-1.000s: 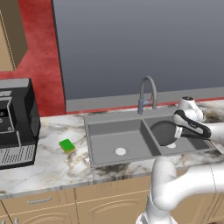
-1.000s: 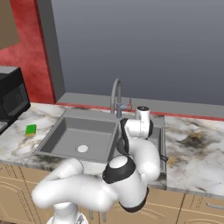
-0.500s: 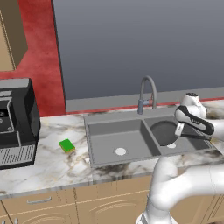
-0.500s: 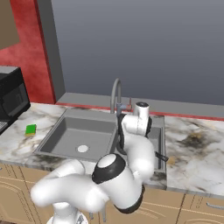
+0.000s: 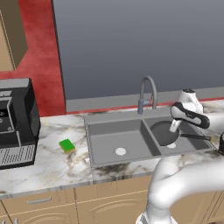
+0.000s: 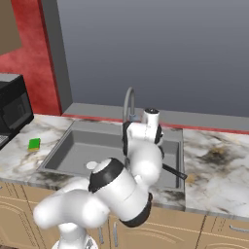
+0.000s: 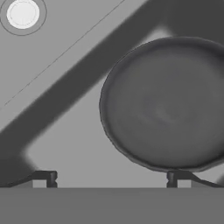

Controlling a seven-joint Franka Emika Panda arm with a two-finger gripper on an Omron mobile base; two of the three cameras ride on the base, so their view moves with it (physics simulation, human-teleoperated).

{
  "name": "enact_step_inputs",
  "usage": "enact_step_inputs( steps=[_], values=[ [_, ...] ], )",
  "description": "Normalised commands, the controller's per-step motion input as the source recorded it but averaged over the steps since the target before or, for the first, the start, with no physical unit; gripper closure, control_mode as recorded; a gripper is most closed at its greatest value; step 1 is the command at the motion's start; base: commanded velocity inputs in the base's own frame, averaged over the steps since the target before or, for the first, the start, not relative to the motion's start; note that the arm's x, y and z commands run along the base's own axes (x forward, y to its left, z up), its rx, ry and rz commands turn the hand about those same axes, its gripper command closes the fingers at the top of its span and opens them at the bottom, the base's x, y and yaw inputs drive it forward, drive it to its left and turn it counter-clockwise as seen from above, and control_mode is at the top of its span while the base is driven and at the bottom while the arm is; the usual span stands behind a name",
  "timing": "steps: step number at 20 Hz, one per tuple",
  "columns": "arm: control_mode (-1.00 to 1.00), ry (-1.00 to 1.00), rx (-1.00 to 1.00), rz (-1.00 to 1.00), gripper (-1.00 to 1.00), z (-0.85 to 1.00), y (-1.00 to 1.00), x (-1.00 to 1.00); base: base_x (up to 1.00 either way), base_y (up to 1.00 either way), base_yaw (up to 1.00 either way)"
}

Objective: Pick the pan and sponge and place them into the sink. Then turn on the water.

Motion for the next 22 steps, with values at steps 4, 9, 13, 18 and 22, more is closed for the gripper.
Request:
enact_step_inputs(
  steps=[4, 9, 13, 18, 22],
  values=[
    [-1.0, 0.0, 0.0, -0.11, -1.0, 0.27, 0.24, 0.0, 0.0, 0.0, 0.0],
    [-1.0, 0.0, 0.02, -0.14, -1.0, 0.1, 0.25, 0.0, 0.0, 0.0, 0.0],
    [-1.0, 0.0, 0.01, -0.16, -1.0, 0.0, 0.36, 0.0, 0.0, 0.0, 0.0],
    [-1.0, 0.0, 0.01, -0.15, -1.0, 0.0, 0.45, -0.03, 0.0, 0.0, 0.0],
    [-1.0, 0.0, 0.01, -0.13, -1.0, 0.0, 0.48, -0.27, 0.0, 0.0, 0.0]
  ],
)
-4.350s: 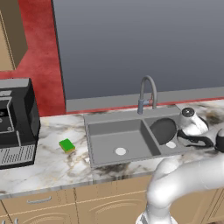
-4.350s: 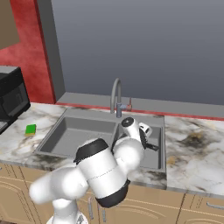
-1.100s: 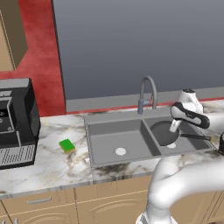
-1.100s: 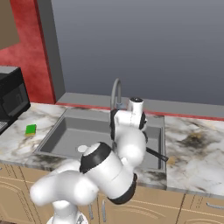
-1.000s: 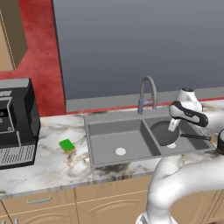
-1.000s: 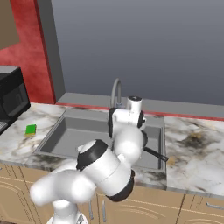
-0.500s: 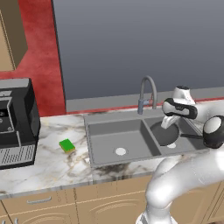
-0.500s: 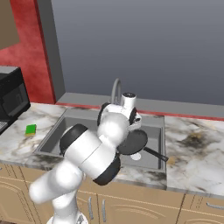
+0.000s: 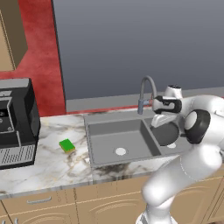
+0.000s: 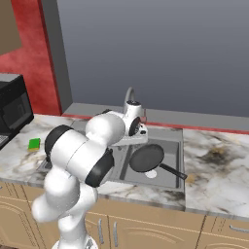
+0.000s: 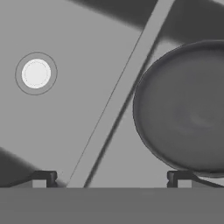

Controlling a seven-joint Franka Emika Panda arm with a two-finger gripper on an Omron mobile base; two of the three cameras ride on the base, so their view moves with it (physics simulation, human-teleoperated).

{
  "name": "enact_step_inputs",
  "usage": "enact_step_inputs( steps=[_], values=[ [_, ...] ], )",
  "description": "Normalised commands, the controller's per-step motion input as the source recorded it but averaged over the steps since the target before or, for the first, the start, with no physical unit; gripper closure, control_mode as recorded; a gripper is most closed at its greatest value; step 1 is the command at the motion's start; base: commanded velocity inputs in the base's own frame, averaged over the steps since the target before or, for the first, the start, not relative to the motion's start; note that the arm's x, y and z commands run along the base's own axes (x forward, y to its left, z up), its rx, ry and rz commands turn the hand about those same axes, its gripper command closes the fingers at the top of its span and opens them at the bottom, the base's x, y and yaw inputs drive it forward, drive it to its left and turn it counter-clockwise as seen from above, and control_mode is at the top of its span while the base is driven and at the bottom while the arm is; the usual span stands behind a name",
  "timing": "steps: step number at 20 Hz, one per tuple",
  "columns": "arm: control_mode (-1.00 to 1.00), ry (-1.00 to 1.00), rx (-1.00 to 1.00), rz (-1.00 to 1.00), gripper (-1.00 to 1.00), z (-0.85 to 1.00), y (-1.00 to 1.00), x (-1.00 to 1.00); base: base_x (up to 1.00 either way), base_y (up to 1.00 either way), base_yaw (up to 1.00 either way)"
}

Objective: Pick the pan and sponge and place them into the sink. Then turn on the water.

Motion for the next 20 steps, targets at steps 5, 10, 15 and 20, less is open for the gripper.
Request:
enact_step_inputs(
  steps=[5, 10, 15, 20],
  values=[
    [-1.0, 0.0, 0.0, -0.1, -1.0, 0.0, 0.41, -0.36, 0.0, 0.0, 0.0],
    [-1.0, 0.0, 0.0, -0.08, -1.0, 0.0, 0.42, -0.23, 0.0, 0.0, 0.0],
    [-1.0, 0.0, 0.0, -0.07, -1.0, 0.0, 0.53, -0.12, 0.0, 0.0, 0.0],
    [-1.0, 0.0, 0.0, -0.04, -1.0, 0.02, 0.51, 0.0, 0.0, 0.0, 0.0]
  ],
)
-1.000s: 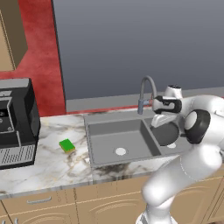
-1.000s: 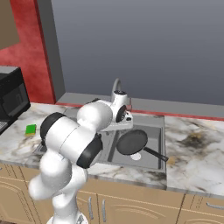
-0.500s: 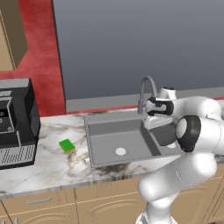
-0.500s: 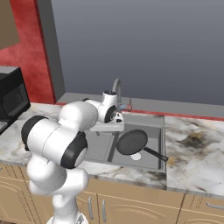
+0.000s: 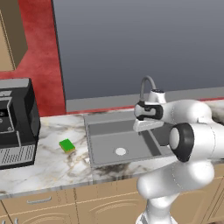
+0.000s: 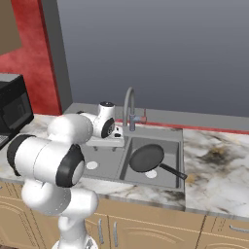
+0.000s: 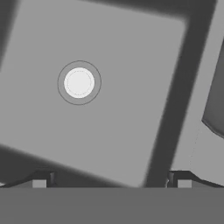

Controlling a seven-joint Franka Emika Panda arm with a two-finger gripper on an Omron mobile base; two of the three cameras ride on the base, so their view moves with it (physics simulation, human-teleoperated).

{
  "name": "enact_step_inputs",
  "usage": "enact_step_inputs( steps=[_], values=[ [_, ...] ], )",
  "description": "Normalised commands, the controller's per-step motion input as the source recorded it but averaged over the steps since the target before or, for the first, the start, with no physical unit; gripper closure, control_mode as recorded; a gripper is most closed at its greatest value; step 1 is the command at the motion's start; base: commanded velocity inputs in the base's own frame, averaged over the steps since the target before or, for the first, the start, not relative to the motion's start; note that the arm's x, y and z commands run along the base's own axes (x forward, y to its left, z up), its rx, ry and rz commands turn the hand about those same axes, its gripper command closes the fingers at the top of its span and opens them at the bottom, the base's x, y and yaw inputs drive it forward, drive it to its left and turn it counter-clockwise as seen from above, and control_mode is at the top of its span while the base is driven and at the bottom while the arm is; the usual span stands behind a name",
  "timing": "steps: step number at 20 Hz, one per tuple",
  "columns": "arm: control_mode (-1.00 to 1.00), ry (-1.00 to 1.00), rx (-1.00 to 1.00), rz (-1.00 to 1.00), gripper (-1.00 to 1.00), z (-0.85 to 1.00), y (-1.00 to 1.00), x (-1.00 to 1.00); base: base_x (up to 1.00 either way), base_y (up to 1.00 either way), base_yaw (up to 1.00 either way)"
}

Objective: Pick the pan and sponge and place them into the sink. Then turn on the water.

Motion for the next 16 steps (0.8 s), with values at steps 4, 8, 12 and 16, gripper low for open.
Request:
enact_step_inputs(
  steps=[4, 8, 12, 16],
  values=[
    [-1.0, 0.0, 0.0, 0.0, -1.0, 0.1, 0.48, 0.0, 0.0, 0.0, 0.0],
    [-1.0, 0.0, 0.0, -0.01, -1.0, 0.16, 0.47, 0.0, 0.0, 0.0, 0.0],
    [-1.0, 0.0, 0.0, -0.02, -1.0, 0.23, 0.42, 0.0, 0.0, 0.0, 0.0],
    [-1.0, 0.0, 0.0, -0.02, -1.0, 0.14, 0.42, 0.0, 0.0, 0.0, 0.0]
  ],
)
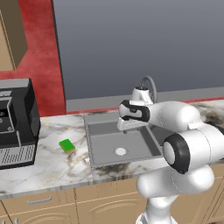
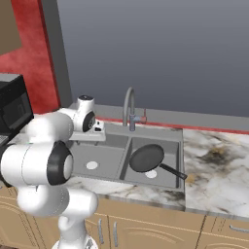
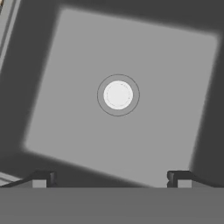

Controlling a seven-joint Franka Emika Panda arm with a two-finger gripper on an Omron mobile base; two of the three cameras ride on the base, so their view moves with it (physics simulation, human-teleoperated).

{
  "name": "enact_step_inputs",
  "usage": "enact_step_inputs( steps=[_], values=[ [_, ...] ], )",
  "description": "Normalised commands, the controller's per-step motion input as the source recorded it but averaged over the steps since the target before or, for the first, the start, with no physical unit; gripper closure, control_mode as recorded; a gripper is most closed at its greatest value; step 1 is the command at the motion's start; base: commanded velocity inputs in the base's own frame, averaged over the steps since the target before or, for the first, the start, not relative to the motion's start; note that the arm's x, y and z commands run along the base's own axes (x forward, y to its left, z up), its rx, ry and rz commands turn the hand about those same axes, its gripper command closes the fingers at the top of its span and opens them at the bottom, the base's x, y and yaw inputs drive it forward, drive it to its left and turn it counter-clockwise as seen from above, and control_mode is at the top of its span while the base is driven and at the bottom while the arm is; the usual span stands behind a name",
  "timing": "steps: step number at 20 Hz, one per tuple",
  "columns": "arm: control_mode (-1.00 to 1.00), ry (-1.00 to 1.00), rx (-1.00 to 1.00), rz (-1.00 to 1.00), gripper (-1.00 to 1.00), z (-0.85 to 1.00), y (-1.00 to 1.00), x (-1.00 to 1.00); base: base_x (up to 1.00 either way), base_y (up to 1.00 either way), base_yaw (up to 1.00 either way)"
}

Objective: Pick the pan and sponge and place them into the sink. Then turn on the water.

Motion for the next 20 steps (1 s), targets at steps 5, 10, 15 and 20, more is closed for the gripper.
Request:
enact_step_inputs(
  steps=[5, 10, 15, 20],
  values=[
    [-1.0, 0.0, 0.0, 0.0, -1.0, 0.01, 0.45, 0.0, 0.0, 0.0, 0.0],
    [-1.0, 0.0, 0.0, 0.0, -1.0, 0.03, 0.45, 0.0, 0.0, 0.0, 0.0],
    [-1.0, 0.0, 0.0, 0.0, -1.0, 0.06, 0.4, 0.0, 0.0, 0.0, 0.0],
    [-1.0, 0.0, 0.02, 0.0, -1.0, 0.03, 0.39, 0.0, 0.0, 0.0, 0.0]
  ],
)
